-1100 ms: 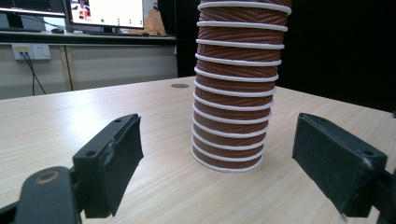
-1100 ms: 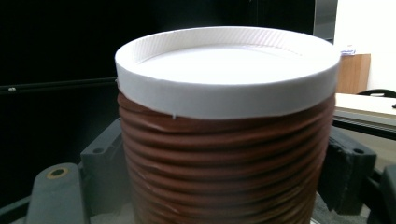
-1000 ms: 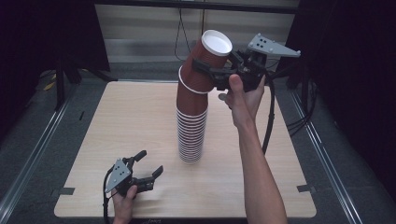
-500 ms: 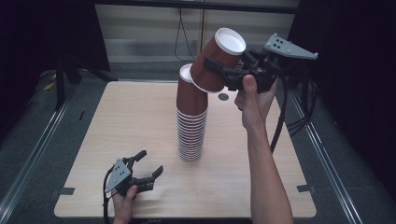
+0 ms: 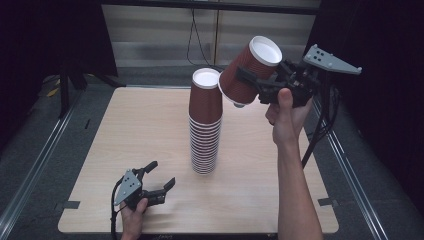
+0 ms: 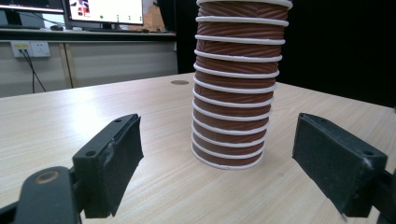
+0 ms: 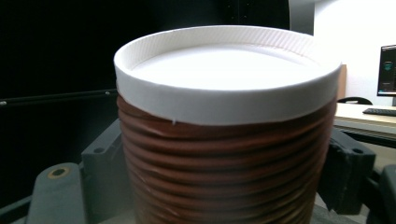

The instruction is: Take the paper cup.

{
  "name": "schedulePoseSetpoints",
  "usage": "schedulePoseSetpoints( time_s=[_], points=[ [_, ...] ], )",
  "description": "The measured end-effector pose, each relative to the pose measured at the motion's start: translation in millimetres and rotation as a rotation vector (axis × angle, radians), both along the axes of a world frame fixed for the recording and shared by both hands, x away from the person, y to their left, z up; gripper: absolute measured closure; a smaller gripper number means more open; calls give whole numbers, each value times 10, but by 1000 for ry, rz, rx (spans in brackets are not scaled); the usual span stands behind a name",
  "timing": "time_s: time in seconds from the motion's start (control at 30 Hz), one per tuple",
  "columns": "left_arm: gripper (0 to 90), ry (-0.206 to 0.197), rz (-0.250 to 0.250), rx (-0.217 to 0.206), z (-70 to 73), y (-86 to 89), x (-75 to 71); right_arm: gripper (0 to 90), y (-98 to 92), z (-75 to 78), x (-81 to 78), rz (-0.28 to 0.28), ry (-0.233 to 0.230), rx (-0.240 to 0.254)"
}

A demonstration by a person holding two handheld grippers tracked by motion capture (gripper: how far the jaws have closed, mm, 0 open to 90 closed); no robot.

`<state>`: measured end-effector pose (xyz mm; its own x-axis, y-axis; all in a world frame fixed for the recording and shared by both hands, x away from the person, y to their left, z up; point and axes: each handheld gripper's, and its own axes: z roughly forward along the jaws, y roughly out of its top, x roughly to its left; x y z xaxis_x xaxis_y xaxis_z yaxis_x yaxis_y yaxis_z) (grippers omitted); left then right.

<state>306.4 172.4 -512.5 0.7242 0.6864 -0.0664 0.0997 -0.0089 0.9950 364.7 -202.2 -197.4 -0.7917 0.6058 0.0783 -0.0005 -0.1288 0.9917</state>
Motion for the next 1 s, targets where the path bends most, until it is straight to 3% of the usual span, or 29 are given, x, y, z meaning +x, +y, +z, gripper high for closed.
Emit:
schedulePoseSetpoints(
  time_s=[0.57,0.77,0.8,0.9,1.0],
  points=[
    [157,15,5,5,5,-13,13,190,-253,-361,-96,-37,63,-9],
    [156,46,-9,8,13,-12,53,191,-314,-616,-132,-47,85,-35],
    [156,60,-26,20,20,-6,66,191,-329,-658,-135,-46,93,-31],
    [156,70,-17,32,36,-24,65,192,-357,-730,-140,-53,103,-36],
    [156,64,-38,4,70,-32,51,192,-391,-857,-154,-52,120,-51]
  ],
)
